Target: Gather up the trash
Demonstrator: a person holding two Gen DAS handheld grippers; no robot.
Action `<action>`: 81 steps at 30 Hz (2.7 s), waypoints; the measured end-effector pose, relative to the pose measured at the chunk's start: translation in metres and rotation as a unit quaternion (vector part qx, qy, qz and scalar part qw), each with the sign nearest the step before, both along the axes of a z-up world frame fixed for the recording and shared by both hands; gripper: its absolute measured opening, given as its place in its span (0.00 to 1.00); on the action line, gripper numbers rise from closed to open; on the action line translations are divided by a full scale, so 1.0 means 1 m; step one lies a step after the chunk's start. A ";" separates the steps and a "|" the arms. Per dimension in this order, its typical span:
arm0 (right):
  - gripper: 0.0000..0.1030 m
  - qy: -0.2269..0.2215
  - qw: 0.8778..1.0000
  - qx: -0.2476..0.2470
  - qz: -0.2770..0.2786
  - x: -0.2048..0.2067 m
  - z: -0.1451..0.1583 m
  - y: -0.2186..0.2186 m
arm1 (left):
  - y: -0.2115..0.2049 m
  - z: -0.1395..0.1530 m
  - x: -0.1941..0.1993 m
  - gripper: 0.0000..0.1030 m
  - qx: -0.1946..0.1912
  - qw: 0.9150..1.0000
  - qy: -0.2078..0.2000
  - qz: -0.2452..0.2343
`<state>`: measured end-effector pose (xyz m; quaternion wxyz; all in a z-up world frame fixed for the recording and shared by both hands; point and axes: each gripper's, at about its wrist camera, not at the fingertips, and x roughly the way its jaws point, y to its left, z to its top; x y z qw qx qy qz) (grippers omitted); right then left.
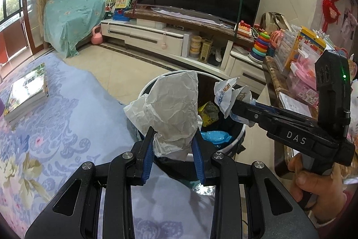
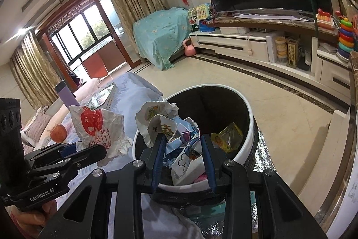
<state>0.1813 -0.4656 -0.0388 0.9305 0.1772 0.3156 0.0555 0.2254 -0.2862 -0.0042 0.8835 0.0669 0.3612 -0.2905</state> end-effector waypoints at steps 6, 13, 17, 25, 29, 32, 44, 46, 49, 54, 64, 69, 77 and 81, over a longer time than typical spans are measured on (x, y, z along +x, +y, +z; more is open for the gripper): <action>0.32 0.005 1.000 -0.002 -0.001 0.007 0.003 -0.005 | -0.006 -0.001 0.009 0.29 0.001 1.000 0.005 -0.002; 0.32 0.009 1.000 -0.005 0.000 0.011 0.006 -0.007 | -0.012 -0.002 0.015 0.29 0.006 1.000 0.005 -0.004; 0.32 0.013 1.000 -0.005 0.000 0.012 0.005 -0.007 | -0.016 -0.002 0.018 0.29 0.008 1.000 0.006 -0.005; 0.32 0.023 1.000 -0.002 0.001 0.021 0.004 -0.010 | -0.022 -0.005 0.025 0.29 0.015 1.000 0.011 -0.008; 0.32 0.028 1.000 -0.004 0.002 0.025 0.003 -0.012 | -0.026 -0.007 0.030 0.29 0.017 1.000 0.012 -0.009; 0.32 0.031 1.000 -0.005 0.004 0.028 0.003 -0.013 | -0.028 -0.008 0.032 0.29 0.020 1.000 0.014 -0.008; 0.32 0.045 0.999 -0.007 0.007 0.036 -0.001 -0.017 | -0.033 -0.015 0.041 0.29 0.027 0.999 0.024 -0.008; 0.32 0.047 0.999 -0.008 0.008 0.037 -0.002 -0.018 | -0.034 -0.016 0.042 0.29 0.028 0.999 0.026 -0.009; 0.33 0.050 0.999 -0.009 0.010 0.039 -0.002 -0.018 | -0.035 -0.017 0.045 0.29 0.030 0.999 0.029 -0.010; 0.36 0.054 0.998 -0.011 0.009 0.042 0.000 -0.020 | -0.035 -0.017 0.047 0.31 0.032 0.999 0.034 -0.012; 0.53 0.045 0.999 -0.002 -0.004 0.036 0.007 -0.025 | -0.030 -0.009 0.039 0.53 0.028 0.999 0.022 -0.007; 0.71 0.039 0.999 0.002 -0.008 0.028 0.010 -0.022 | -0.014 -0.007 0.027 0.63 0.026 1.000 0.012 0.006; 0.89 0.024 0.999 0.039 -0.022 -0.006 0.008 -0.009 | 0.037 -0.002 -0.008 0.78 -0.005 0.999 -0.012 0.040; 0.89 0.014 0.998 0.047 -0.026 -0.025 0.006 0.006 | 0.062 -0.001 -0.025 0.79 -0.029 0.998 -0.013 0.060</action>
